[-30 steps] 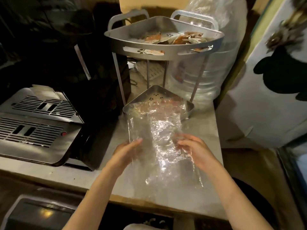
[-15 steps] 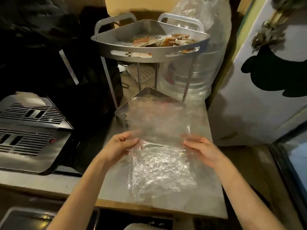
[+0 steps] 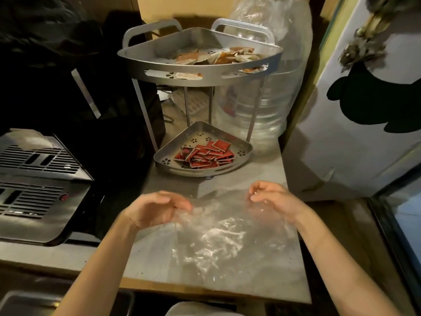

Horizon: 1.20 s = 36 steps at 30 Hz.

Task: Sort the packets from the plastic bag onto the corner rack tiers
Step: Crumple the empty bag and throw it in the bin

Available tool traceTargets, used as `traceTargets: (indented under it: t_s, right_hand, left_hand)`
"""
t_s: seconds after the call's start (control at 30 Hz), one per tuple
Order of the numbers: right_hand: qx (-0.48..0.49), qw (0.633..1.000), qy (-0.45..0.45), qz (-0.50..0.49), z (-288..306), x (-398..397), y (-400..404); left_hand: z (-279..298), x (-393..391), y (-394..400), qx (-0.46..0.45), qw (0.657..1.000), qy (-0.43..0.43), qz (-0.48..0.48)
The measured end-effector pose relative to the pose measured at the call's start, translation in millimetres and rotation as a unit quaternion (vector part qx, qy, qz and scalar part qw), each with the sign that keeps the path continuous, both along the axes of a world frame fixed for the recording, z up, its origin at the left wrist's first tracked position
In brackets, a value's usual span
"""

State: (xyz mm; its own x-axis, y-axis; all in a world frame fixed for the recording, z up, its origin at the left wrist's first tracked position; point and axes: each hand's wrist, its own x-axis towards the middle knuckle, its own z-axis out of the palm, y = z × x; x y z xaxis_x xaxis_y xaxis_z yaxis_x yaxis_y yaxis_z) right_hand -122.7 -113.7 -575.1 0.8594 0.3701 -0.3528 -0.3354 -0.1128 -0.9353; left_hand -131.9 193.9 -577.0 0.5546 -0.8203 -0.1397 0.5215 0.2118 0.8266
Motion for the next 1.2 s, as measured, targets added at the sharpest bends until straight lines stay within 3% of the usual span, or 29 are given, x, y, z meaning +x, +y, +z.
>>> traceTargets:
  t_s: [0.07, 0.17, 0.23, 0.3, 0.37, 0.47, 0.53, 0.63, 0.8, 0.93, 1.1, 1.2]
  right_hand:
    - [-0.03, 0.999, -0.023, 0.034, 2.1, 3.7, 4.8]
    - [-0.097, 0.991, -0.065, 0.059, 12.4, 10.0, 16.7]
    - [-0.102, 0.989, -0.076, 0.071, 24.4, 10.2, 26.5]
    - [-0.08, 0.993, -0.073, 0.057, 33.1, 9.7, 30.0]
    - [-0.051, 0.998, -0.045, 0.02, 37.5, 9.2, 25.9]
    - [0.108, 0.983, 0.124, -0.083, 27.3, 9.5, 9.0]
    - [0.18, 0.96, 0.185, -0.105, 10.5, 7.1, 4.3]
    - [0.166, 0.963, 0.208, -0.031, -6.6, -4.7, 12.5]
    - [-0.044, 0.998, 0.035, 0.008, -10.2, -12.1, 42.0]
    - [0.0, 0.998, 0.059, 0.001, -21.4, -8.8, 54.1]
    - [0.104, 0.985, 0.14, -0.002, -26.7, -13.6, 72.4]
    - [0.12, 0.978, 0.172, 0.016, -28.4, -22.0, 85.6]
  left_hand:
    - [2.1, 3.5, -8.0, 0.092, 0.995, 0.022, 0.013]
    - [12.4, 3.5, -30.4, 0.305, 0.949, -0.084, -0.019]
    - [13.6, 5.2, -43.7, 0.358, 0.92, -0.154, -0.047]
    - [12.7, 4.5, -50.9, 0.337, 0.919, -0.202, -0.041]
    - [10.6, 2.5, -53.0, 0.288, 0.94, -0.18, 0.018]
    - [0.3, -1.9, -49.0, 0.213, 0.966, -0.069, 0.13]
    - [-7.0, -4.8, -48.2, 0.183, 0.962, -0.009, 0.205]
    - [-14.5, -12.0, -54.8, 0.213, 0.932, 0.007, 0.293]
    - [-19.9, -28.5, -53.4, 0.283, 0.877, -0.023, 0.388]
    - [-19.7, -45.4, -41.1, 0.3, 0.875, -0.014, 0.38]
    - [-22.9, -70.2, -21.6, 0.153, 0.89, 0.115, 0.414]
    - [-30.0, -87.9, -5.5, 0.09, 0.897, 0.132, 0.411]
